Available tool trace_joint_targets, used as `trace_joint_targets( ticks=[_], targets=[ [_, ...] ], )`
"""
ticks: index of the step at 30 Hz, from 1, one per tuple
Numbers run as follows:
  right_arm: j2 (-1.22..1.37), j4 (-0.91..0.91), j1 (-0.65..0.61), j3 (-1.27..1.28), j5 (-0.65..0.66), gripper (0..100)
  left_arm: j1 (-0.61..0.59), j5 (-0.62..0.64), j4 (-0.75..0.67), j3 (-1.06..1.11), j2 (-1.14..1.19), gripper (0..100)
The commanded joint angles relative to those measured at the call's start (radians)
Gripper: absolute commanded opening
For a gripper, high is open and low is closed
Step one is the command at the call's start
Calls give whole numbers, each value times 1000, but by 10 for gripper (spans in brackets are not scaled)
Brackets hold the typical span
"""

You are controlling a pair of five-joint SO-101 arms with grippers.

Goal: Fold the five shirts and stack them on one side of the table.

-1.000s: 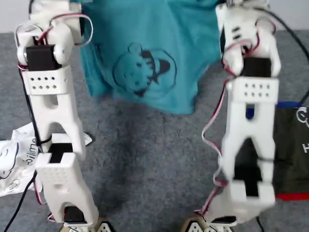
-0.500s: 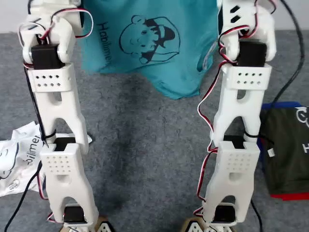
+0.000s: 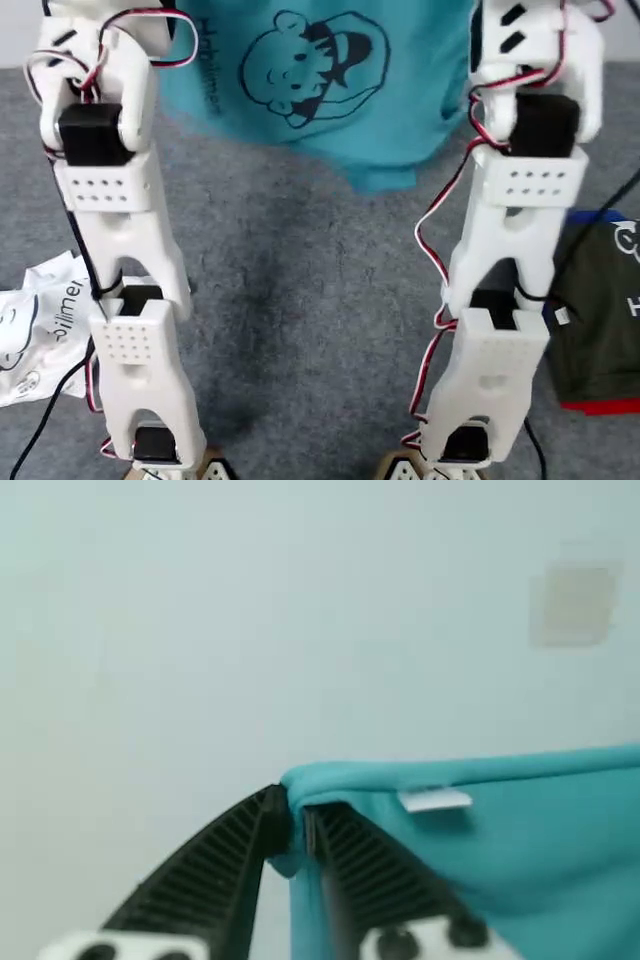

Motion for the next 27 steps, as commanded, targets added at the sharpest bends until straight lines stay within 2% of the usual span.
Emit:
trace_joint_targets(
  ticks=[1, 11, 16, 21, 24, 27],
  targets=[
    [-77, 94, 13, -26, 9, 10, 12, -52, 74, -58, -51, 13],
    [-96, 832, 50, -37, 11, 10, 14, -49, 667, -54, -49, 13],
    [-197, 1161, 44, -35, 25, 10, 12, 3, 663, -31, -87, 13],
    [-314, 1168, 111, -26, 35, 10, 40, 9, 663, 128, -230, 13],
    [-387, 1170, 117, -3, 35, 10, 75, 9, 663, 354, -377, 13],
    [-493, 1170, 110, 150, 37, 10, 101, 23, 661, 639, -555, 13]
  ],
)
